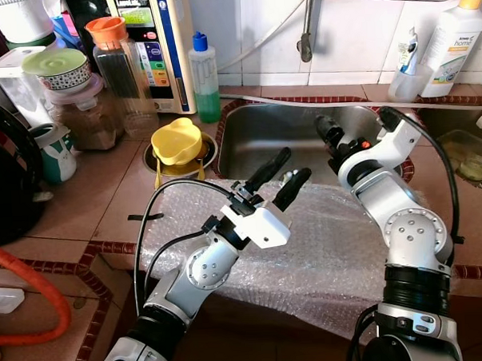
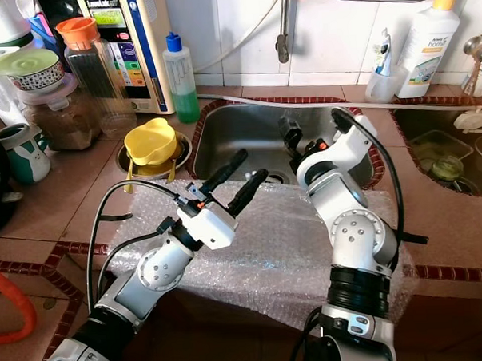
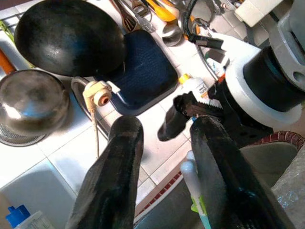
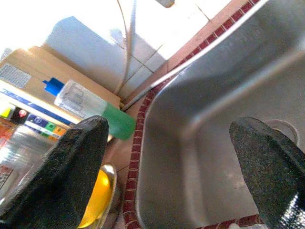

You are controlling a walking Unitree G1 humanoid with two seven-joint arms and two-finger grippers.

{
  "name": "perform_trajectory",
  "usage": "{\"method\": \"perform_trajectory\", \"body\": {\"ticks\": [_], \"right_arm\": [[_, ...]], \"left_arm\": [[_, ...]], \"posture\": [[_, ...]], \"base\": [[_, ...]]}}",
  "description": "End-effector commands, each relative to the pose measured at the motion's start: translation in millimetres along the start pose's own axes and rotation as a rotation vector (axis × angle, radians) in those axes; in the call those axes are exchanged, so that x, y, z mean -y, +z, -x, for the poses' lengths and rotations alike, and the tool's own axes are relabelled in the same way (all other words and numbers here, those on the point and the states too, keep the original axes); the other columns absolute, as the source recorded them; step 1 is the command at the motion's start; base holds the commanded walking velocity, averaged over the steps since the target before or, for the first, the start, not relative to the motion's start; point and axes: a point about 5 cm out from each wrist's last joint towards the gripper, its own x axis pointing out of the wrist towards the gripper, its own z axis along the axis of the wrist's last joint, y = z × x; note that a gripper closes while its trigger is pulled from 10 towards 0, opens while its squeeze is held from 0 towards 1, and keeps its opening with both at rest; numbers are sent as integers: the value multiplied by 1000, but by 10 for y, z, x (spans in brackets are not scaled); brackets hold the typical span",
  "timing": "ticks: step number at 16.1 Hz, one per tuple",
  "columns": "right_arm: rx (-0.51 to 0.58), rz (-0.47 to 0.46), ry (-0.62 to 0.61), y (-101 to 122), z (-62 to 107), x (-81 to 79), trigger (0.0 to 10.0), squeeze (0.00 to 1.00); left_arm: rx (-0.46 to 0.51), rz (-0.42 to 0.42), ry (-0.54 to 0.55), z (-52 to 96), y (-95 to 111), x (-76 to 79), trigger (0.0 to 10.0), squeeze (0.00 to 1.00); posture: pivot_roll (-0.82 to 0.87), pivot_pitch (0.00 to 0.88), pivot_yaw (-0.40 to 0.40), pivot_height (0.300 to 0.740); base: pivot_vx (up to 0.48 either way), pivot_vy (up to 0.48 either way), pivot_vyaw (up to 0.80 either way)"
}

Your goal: Kitchen organization

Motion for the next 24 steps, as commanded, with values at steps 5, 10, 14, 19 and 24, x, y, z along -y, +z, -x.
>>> {"method": "perform_trajectory", "body": {"ticks": [5,10,14,19,24], "right_arm": [[48,99,-7,91,-8,37,4471,0],[8,421,59,86,161,208,10000,0],[-52,708,94,43,271,354,10000,0],[-133,1142,263,228,399,487,10000,0],[-132,1188,450,97,445,320,10000,0]], "left_arm": [[18,-17,12,-1,34,-63,10000,1000],[10,-20,19,-11,34,-71,10000,1000],[3,-30,31,4,29,-72,10000,1000],[-6,-31,38,18,29,-54,10000,1000],[-9,-46,46,8,35,-52,10000,788]], "posture": [[-141,47,39,740],[-146,46,33,740],[-148,49,17,740],[-149,51,2,740],[-146,53,-3,740]], "base": [[0,0,0],[0,0,0],[0,0,0],[0,0,0],[0,0,0]]}}
